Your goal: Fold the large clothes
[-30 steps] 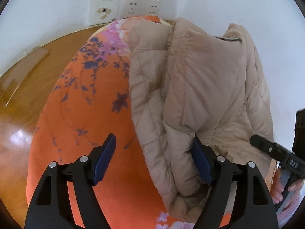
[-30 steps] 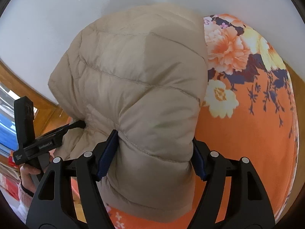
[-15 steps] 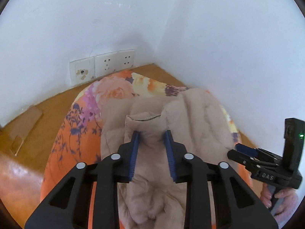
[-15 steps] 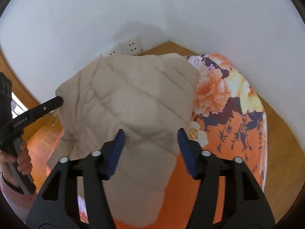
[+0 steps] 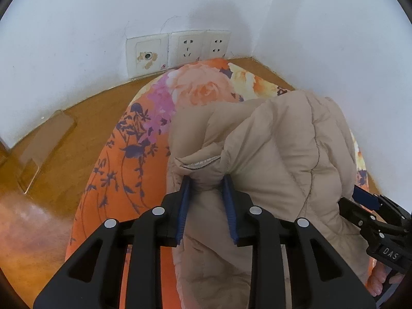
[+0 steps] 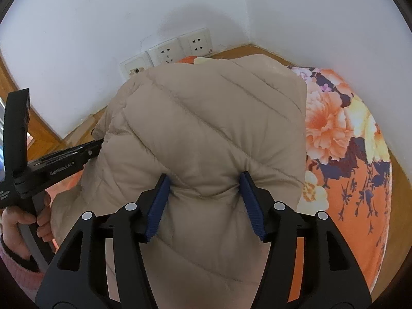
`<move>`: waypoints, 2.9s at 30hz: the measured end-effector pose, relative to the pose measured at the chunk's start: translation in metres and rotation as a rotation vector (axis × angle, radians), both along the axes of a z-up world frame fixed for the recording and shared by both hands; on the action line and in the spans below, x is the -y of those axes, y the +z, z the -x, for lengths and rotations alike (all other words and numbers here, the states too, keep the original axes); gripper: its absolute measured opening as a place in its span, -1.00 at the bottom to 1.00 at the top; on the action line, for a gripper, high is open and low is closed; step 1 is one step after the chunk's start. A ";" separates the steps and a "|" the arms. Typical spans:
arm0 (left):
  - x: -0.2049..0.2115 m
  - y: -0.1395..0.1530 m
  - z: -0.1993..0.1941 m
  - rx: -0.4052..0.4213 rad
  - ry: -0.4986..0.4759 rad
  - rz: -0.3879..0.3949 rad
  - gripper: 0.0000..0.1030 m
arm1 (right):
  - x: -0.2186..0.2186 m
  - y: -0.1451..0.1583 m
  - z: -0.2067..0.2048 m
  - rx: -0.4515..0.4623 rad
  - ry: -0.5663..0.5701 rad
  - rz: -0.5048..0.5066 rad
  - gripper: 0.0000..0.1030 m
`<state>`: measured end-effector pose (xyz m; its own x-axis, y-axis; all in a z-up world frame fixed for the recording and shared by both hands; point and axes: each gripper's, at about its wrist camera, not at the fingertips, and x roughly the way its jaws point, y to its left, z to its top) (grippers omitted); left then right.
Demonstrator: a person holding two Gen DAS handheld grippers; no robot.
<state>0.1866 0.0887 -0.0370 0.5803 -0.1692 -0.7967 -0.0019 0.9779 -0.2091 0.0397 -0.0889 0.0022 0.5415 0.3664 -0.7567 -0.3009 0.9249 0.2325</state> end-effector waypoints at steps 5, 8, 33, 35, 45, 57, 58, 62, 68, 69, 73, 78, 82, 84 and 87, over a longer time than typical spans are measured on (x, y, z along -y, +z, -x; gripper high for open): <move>-0.004 0.019 0.015 0.020 -0.013 -0.006 0.36 | 0.016 0.017 0.018 0.009 -0.074 -0.044 0.61; -0.007 0.032 0.036 0.028 -0.041 0.025 0.64 | 0.020 0.026 0.035 0.024 -0.086 -0.021 0.87; 0.028 0.021 0.142 -0.106 -0.117 -0.131 0.89 | 0.016 -0.013 0.155 -0.162 -0.268 0.067 0.91; 0.031 0.018 0.145 -0.112 -0.124 -0.133 0.89 | 0.016 -0.015 0.157 -0.173 -0.272 0.075 0.91; 0.026 0.006 0.146 -0.148 -0.092 -0.133 0.89 | 0.020 -0.014 0.164 -0.174 -0.302 0.097 0.91; 0.029 0.003 0.149 -0.152 -0.097 -0.146 0.89 | 0.022 -0.012 0.166 -0.171 -0.308 0.116 0.91; 0.030 0.003 0.150 -0.151 -0.096 -0.147 0.89 | 0.022 -0.012 0.166 -0.170 -0.308 0.116 0.91; 0.031 0.003 0.149 -0.155 -0.092 -0.148 0.89 | 0.022 -0.011 0.166 -0.166 -0.309 0.118 0.91; 0.032 0.004 0.148 -0.147 -0.089 -0.153 0.89 | 0.020 -0.010 0.166 -0.164 -0.310 0.119 0.91; 0.033 0.004 0.149 -0.146 -0.085 -0.153 0.89 | 0.020 -0.010 0.165 -0.163 -0.308 0.120 0.91; 0.036 0.006 0.149 -0.141 -0.080 -0.159 0.89 | 0.019 -0.009 0.163 -0.159 -0.301 0.121 0.91; 0.033 0.006 0.147 -0.140 -0.079 -0.160 0.89 | 0.018 -0.009 0.163 -0.158 -0.302 0.122 0.91; 0.032 0.006 0.146 -0.139 -0.081 -0.159 0.89 | 0.018 -0.008 0.162 -0.155 -0.298 0.124 0.91; 0.032 0.006 0.146 -0.139 -0.081 -0.159 0.89 | 0.017 -0.008 0.162 -0.156 -0.298 0.124 0.91; 0.033 0.006 0.146 -0.136 -0.078 -0.161 0.89 | 0.017 -0.008 0.162 -0.158 -0.301 0.123 0.91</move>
